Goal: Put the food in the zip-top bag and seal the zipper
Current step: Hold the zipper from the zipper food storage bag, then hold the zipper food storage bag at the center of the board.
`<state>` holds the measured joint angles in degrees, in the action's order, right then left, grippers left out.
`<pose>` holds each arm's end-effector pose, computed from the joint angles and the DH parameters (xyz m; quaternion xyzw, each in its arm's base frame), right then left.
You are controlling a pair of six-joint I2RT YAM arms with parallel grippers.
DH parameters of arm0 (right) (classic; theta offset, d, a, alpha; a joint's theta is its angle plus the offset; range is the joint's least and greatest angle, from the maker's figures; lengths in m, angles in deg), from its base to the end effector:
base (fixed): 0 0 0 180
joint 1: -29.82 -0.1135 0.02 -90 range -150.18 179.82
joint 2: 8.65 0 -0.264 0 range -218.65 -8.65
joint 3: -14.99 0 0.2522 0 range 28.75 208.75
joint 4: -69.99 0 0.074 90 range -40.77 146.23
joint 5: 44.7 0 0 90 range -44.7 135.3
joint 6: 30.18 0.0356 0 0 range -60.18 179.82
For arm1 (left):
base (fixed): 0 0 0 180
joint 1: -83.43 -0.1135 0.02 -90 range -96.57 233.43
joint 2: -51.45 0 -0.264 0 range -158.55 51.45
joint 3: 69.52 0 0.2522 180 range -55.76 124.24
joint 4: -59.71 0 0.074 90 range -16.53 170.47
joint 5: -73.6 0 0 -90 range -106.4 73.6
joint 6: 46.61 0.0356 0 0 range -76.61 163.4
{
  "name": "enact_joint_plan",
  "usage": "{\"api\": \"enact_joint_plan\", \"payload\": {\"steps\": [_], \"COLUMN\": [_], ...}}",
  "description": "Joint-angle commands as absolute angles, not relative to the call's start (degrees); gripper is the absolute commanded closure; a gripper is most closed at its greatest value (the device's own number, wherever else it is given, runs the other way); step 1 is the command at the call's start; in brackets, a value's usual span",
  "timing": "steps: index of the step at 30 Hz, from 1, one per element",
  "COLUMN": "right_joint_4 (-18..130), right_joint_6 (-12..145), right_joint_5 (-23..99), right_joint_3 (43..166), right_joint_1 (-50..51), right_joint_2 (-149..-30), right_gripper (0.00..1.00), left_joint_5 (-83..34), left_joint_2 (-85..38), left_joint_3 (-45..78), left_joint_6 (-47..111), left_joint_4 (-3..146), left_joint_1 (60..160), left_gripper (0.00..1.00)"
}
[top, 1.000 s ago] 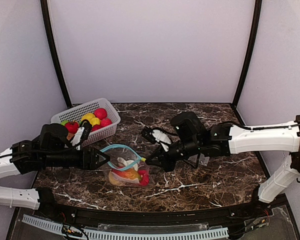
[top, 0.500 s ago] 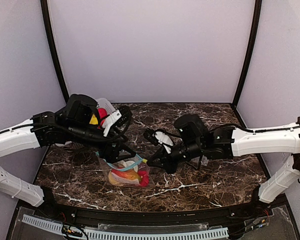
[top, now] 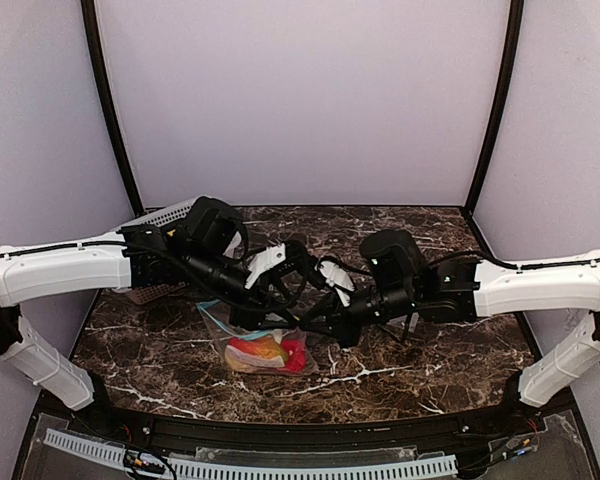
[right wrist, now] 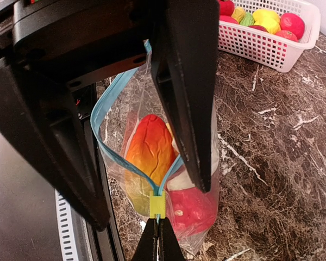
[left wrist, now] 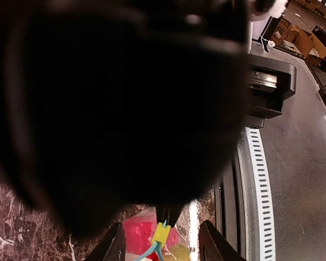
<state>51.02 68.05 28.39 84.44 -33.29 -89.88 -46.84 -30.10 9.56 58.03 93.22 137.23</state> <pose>0.1353 0.2896 0.2677 -0.4607 0.7296 0.3889 0.3227 0.1732 -0.2672 0.3023 0.5820 0.6438 -0.3672 0.3345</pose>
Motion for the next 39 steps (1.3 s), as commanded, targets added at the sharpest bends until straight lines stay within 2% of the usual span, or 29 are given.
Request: {"api": "enact_joint_plan", "payload": {"steps": [1, 5, 7, 24, 39], "right_joint_4": [54.64, 54.78, 54.93, 57.79, 59.95], "right_joint_6": [68.76, 68.7, 68.7, 70.44, 71.67], "right_joint_5": [28.3, 29.14, 29.25, 27.62, 26.65], "right_joint_3": [84.06, 83.92, 83.8, 81.74, 80.49], "right_joint_1": [-33.7, -33.64, -33.54, -32.22, -31.28], "right_joint_2": [-88.76, -88.33, -88.04, -85.64, -84.69], "right_gripper": [1.0, 1.0, 1.0, 1.0, 1.0], "left_joint_5": [-50.56, -51.88, -52.32, -56.1, -55.22], "left_joint_2": [-31.05, -32.07, -32.3, -32.6, -35.22], "left_joint_3": [10.71, 10.63, 10.34, 7.31, 7.51], "left_joint_6": [59.4, 59.02, 58.51, 54.86, 55.78], "left_joint_4": [91.95, 92.56, 92.76, 89.15, 91.21], "left_joint_1": [136.42, 136.26, 136.21, 134.38, 134.26], "left_gripper": [0.57, 0.67, 0.68, 0.68, 0.75]}}
